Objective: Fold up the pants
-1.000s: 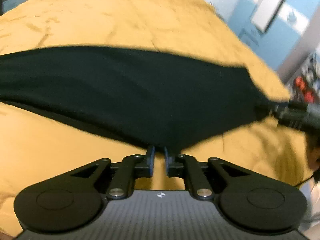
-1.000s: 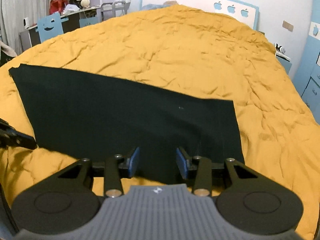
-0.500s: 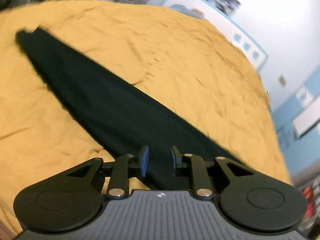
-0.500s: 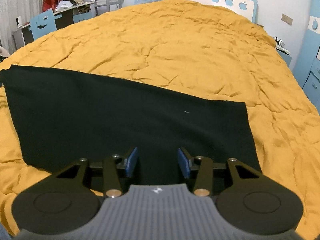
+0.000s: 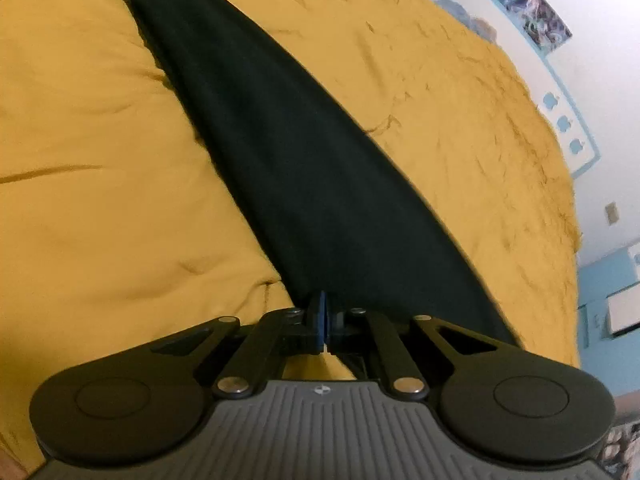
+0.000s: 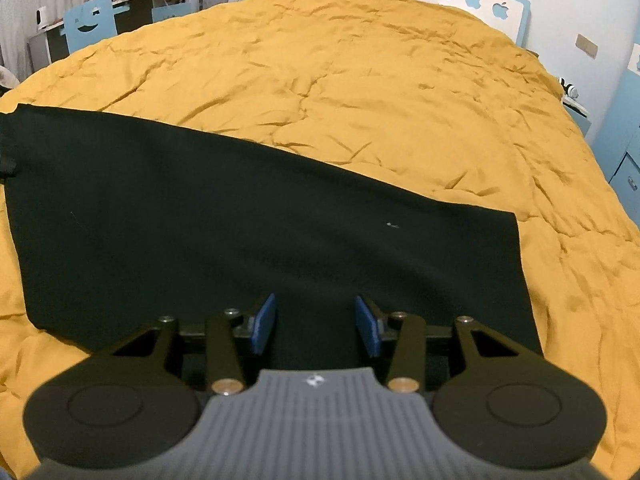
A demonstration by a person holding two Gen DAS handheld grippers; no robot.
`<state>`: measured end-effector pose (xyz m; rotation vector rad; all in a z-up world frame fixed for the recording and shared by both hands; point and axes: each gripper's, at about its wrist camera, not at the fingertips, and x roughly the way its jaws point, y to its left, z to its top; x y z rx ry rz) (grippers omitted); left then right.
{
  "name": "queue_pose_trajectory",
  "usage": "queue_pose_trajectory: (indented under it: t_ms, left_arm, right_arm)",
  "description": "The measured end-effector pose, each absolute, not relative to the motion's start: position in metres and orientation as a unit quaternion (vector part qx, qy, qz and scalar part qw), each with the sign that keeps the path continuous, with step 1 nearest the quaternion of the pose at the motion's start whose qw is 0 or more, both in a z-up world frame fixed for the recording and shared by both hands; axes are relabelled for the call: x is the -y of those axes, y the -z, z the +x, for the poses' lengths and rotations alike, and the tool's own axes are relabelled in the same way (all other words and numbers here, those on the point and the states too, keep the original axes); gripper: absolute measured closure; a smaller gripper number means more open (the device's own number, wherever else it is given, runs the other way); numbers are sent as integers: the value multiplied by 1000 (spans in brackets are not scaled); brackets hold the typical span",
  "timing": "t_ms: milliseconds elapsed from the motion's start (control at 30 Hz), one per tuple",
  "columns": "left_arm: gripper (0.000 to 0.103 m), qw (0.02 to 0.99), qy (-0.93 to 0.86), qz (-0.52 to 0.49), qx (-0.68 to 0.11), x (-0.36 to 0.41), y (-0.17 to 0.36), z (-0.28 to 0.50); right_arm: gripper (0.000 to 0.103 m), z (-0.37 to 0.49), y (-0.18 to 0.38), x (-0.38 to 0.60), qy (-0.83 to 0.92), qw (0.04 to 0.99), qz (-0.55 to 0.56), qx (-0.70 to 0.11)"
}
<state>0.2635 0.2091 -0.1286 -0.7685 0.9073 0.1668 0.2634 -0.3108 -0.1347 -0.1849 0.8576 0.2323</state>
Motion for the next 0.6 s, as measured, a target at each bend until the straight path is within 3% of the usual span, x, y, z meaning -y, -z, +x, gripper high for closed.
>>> queue_pose_trajectory:
  t_ms: [167,233,300,600]
  left_arm:
    - [94,833,-84,-355,-417,-218,118,256]
    - [68,847,-91,-365,-375,-235,108,252]
    - [50,850,-112,-390,-336,-262,104,249]
    - [49,822,-195,-469,-259,-376,133,280]
  right_arm:
    - [62,267,133,302,-117,899,-99,-410]
    - [62,268,133,300,-117,899,-102,-410]
    - [62,269,133,299,-116,898,-103,-411]
    - [61,269,132,294,-99,896,-118,-417]
